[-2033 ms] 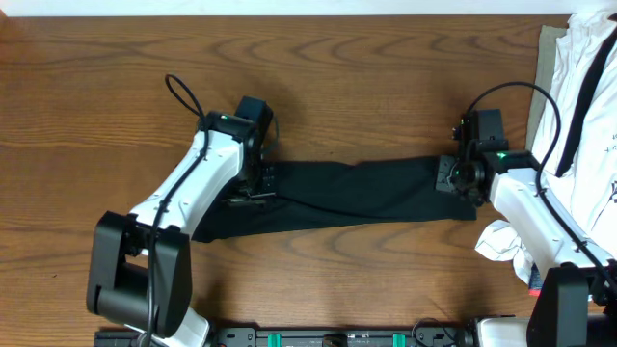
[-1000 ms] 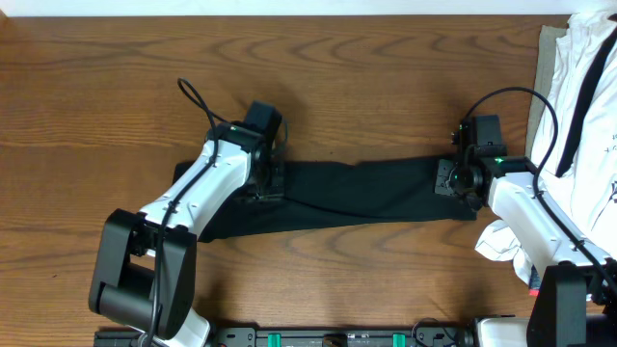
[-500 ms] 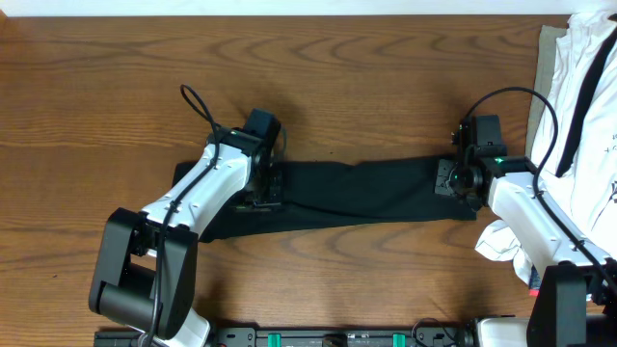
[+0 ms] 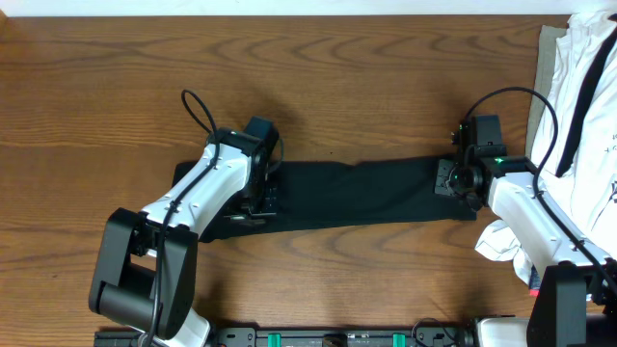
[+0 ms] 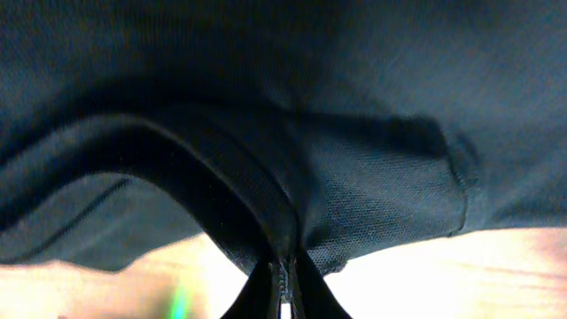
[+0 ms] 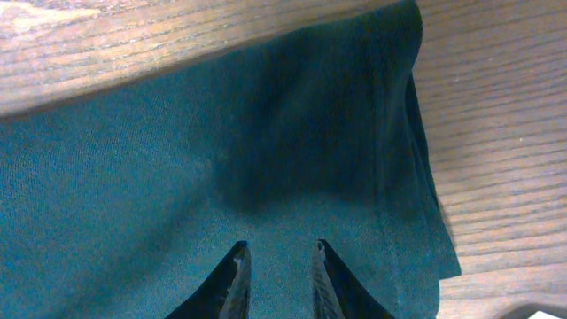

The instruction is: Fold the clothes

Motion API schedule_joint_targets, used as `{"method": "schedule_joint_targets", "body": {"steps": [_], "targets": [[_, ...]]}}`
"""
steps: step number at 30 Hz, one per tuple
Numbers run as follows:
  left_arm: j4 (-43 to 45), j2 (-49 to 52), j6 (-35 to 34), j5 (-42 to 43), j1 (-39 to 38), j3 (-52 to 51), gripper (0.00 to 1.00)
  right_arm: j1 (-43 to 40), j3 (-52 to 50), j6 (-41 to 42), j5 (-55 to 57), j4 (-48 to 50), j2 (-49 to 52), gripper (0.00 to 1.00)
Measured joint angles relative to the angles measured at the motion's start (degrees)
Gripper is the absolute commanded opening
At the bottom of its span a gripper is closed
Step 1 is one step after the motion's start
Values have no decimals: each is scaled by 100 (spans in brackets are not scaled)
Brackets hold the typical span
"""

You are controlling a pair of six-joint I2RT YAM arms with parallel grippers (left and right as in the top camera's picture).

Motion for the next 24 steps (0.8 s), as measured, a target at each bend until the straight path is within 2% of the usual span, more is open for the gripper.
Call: {"method": "schedule_joint_targets", "body": {"steps": [7,10,11,13,20,24], "targets": [[-280,0,-85,4,0,0,7,0,0,0,0,-2,0,22],[-289,0,-133,4,0,0,17,0,0,0,0,0,0,22],[-302,0,-133,2,0,0,29,0,0,0,0,-2,0,22],[-334,0,-142,-2,0,0,36,0,0,0,0,-2,0,22],[-411,0,-162,2,0,4,37,0,0,0,0,0,0,22],[-629,-2,-142,2,0,297,41,0,0,-20,0,22,0,23]]}}
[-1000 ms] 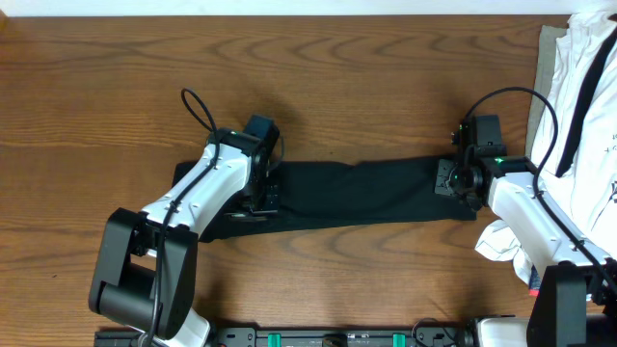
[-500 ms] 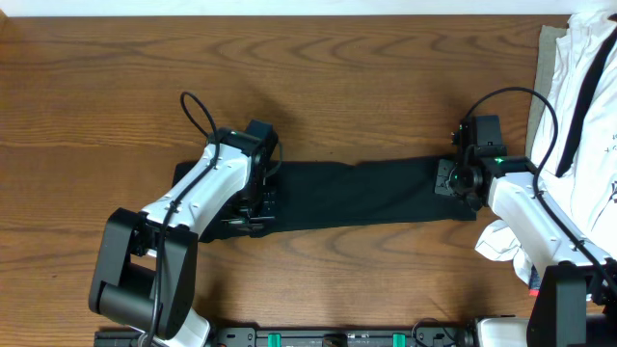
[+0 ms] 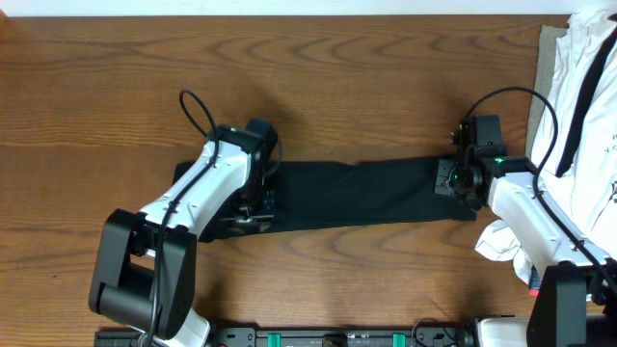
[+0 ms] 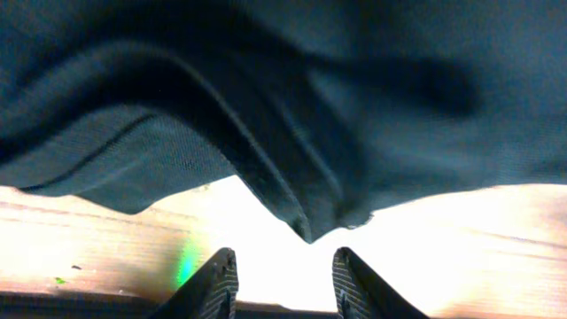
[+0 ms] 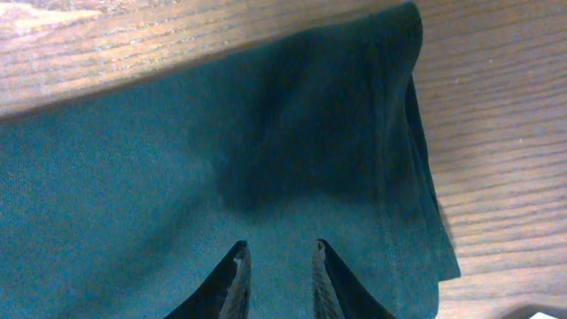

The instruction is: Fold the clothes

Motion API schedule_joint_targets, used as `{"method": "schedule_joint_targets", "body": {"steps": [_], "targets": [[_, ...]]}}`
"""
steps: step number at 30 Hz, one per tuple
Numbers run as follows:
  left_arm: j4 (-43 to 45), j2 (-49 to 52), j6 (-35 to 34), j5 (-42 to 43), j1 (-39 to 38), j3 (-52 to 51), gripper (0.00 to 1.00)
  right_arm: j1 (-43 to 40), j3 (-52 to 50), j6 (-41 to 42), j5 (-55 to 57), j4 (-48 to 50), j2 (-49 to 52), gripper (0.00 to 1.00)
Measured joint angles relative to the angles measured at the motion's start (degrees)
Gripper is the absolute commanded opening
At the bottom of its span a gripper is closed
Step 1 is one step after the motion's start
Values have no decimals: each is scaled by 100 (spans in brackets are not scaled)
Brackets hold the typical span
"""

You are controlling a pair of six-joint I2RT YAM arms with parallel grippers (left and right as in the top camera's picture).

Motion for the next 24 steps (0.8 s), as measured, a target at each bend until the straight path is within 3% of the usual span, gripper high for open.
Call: {"method": "schedule_joint_targets", "body": {"steps": [6,11,16,22,24], "targets": [[48,-306,24,-2,0,706,48,0,0,-24,0,22,0,25],[302,-568,11,-153,0,789,47,0,0,-39,0,39,0,26],[378,-555,-59,-525,70,785,24,0,0,-44,0,42,0,25],[551,-555,-162,-697,640,758,10,0,0,-131,2,52,0,25],[658,-555,-168,-739,879,734,7,0,0,-275,2,127,0,30]]}}
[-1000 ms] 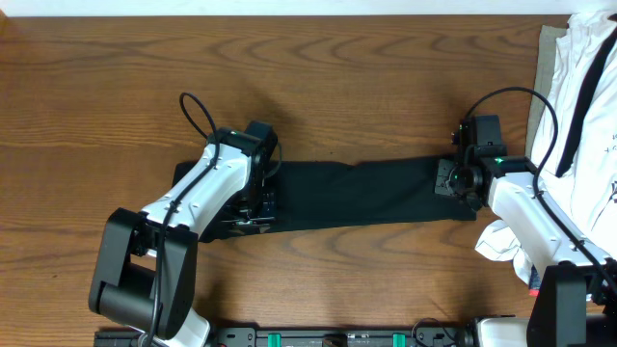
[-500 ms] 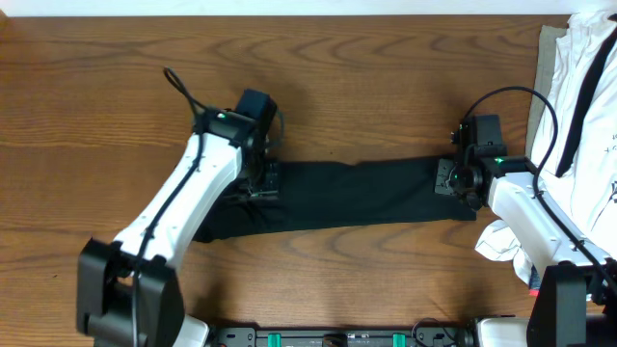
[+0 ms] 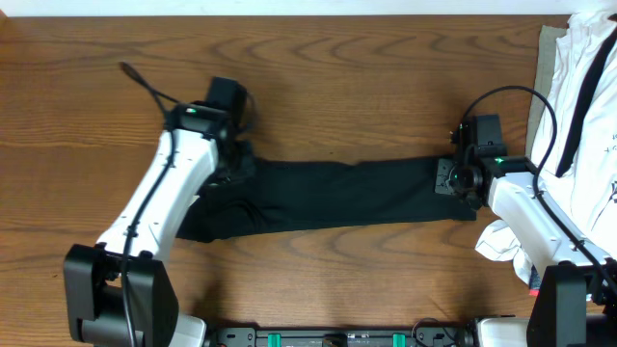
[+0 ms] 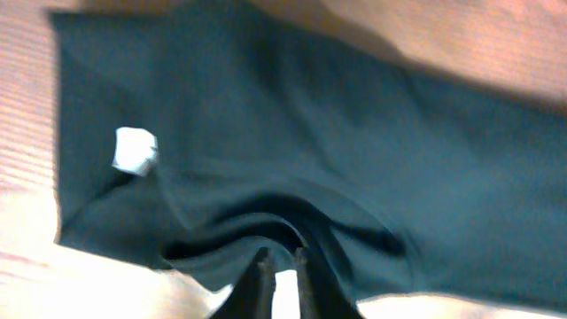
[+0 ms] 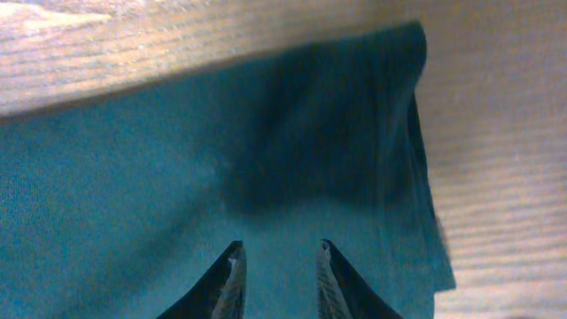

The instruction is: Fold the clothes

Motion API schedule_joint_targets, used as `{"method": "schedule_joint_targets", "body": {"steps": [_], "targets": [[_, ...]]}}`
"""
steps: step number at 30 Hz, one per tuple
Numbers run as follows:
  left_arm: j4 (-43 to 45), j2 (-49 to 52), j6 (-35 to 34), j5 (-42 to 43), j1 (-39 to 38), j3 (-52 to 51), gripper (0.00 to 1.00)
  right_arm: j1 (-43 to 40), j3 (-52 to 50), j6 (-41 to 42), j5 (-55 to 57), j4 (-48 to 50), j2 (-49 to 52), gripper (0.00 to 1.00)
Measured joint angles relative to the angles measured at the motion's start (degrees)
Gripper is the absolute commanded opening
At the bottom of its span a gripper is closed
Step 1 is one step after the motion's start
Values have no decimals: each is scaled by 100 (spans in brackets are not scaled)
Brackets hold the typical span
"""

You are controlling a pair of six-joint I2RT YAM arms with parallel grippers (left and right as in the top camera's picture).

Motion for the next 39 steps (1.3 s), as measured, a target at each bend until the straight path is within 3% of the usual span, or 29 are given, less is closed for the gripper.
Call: {"method": "schedule_joint_targets", "body": {"steps": [6,18,26,34,39], "targets": [[142,0,7,-20,260,-42,7,-105,42,-490,-302,44,0,42],[243,0,7,-20,251,-48,17,-1241,387,-1287,-793,254,74,43],[313,0,7,-20,251,-52,17,-1344,387,-1661,-975,815,734,45],[291,0,7,-20,251,-52,17,-1344,466,-1746,-1049,1200,1534,42],[289,0,7,-20,251,-52,17,-1344,573,-1705,-1150,1126,1646,27]]}}
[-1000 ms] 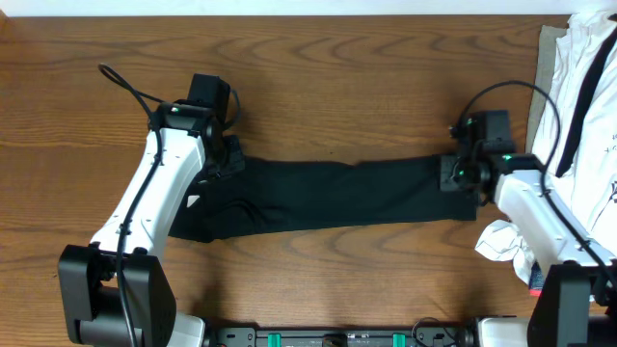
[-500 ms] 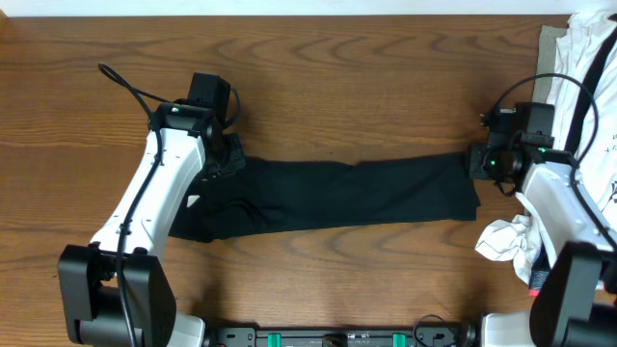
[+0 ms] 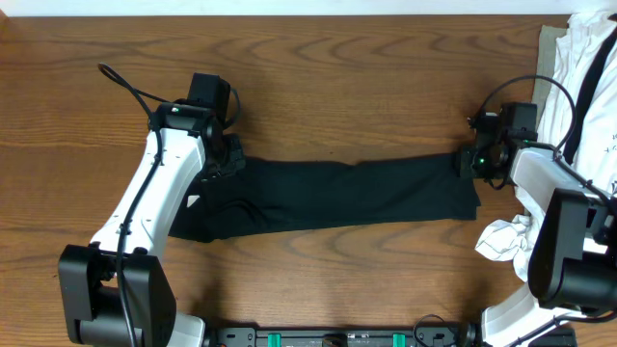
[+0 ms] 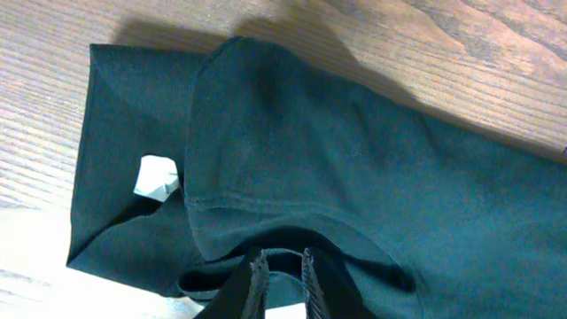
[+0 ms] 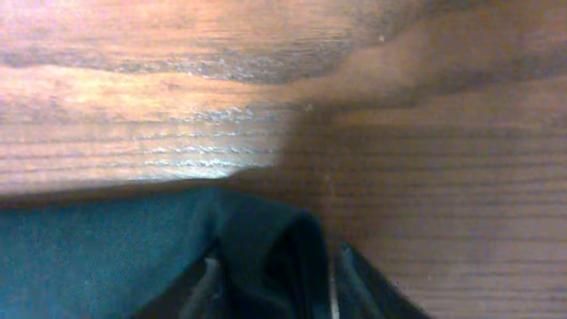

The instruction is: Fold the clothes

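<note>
A dark teal garment (image 3: 357, 193) lies as a long strip across the wooden table (image 3: 337, 77). My left gripper (image 3: 229, 159) is at its far left edge. In the left wrist view the left gripper (image 4: 282, 268) is shut on a raised fold of the garment (image 4: 354, 159), beside a white tag (image 4: 157, 175). My right gripper (image 3: 469, 161) is at the strip's far right corner. In the right wrist view the right gripper (image 5: 279, 270) is open, with the garment's (image 5: 106, 239) rolled edge between its fingers.
A pile of white clothes (image 3: 588, 87) lies on a beige mat (image 3: 547, 58) at the table's right edge. Another white piece (image 3: 501, 241) lies beside the right arm, near the front.
My right gripper has moved from on top of the garment's right end to its far right corner, with jaws wider and the edge between them. The left gripper has shifted slightly left, holding the fold.
My left gripper was first shut on the garment's near left edge, then stood open there. Then it was at the far left edge, closed on a fold. The right gripper stayed over the right end until it reached the corner now.
</note>
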Motion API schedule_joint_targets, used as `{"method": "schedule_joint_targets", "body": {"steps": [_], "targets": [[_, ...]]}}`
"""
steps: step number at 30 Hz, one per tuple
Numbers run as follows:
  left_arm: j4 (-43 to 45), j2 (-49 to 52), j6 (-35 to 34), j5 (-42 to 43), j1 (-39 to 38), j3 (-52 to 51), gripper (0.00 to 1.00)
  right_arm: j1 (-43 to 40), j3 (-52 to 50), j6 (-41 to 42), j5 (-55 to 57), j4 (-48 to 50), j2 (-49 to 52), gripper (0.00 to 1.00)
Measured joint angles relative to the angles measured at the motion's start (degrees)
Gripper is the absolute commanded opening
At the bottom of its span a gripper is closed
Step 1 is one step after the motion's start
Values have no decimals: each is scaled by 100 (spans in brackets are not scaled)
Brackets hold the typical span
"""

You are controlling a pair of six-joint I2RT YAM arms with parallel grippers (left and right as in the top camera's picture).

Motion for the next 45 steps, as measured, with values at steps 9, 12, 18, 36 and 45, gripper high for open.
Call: {"method": "schedule_joint_targets", "body": {"steps": [9,12,18,36,45], "targets": [[-50,0,0,0,0,0,17,-4,55,129,-31,-131,17,40],[-87,0,2,0,0,0,17,-74,118,240,52,-319,15,45],[-87,0,2,0,0,0,17,-254,240,586,153,-887,7,43],[-125,0,2,0,0,-2,21,-393,684,966,415,-2057,35,56],[-129,0,2,0,0,-4,21,-407,723,1067,313,-2450,-186,56]]}}
